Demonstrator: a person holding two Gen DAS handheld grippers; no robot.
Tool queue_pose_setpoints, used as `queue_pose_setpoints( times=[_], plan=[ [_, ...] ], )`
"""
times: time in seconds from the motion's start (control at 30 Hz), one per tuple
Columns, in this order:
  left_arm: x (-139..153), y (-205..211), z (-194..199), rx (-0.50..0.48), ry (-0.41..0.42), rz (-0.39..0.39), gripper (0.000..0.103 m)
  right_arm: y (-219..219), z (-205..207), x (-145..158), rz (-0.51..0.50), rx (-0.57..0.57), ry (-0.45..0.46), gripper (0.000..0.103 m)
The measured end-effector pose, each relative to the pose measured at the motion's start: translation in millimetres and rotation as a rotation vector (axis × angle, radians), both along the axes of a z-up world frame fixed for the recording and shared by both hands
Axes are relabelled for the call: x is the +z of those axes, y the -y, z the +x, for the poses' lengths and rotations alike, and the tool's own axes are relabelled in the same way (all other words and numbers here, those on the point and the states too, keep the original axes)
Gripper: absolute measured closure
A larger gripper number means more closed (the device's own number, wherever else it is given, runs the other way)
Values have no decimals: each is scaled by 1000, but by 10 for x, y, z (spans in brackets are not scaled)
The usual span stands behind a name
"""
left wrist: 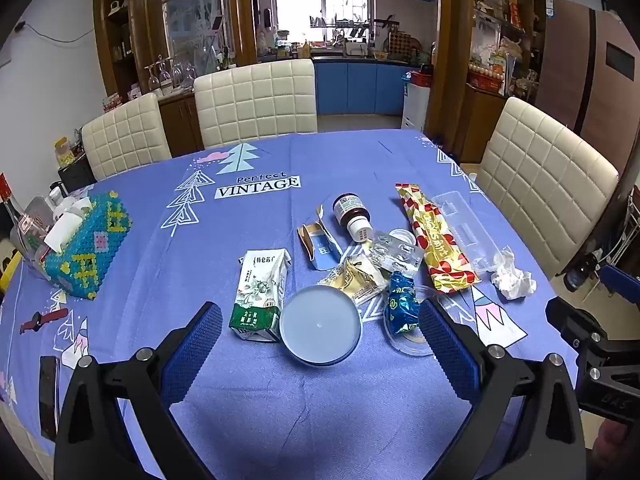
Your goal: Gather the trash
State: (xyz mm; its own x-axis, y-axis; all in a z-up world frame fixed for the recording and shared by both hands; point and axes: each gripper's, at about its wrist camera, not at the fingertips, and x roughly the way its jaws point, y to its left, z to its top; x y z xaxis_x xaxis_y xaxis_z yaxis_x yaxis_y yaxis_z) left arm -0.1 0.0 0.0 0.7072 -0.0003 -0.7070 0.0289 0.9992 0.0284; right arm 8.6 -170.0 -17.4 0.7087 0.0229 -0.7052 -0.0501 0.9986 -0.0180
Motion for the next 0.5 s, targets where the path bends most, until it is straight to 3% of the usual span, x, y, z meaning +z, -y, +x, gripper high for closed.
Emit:
queue_pose_setpoints(
  times=[0.5],
  plan=[
    [-12,16,23,-2,-11,6,7,7,20,-9,1,-1,-3,3]
  ],
)
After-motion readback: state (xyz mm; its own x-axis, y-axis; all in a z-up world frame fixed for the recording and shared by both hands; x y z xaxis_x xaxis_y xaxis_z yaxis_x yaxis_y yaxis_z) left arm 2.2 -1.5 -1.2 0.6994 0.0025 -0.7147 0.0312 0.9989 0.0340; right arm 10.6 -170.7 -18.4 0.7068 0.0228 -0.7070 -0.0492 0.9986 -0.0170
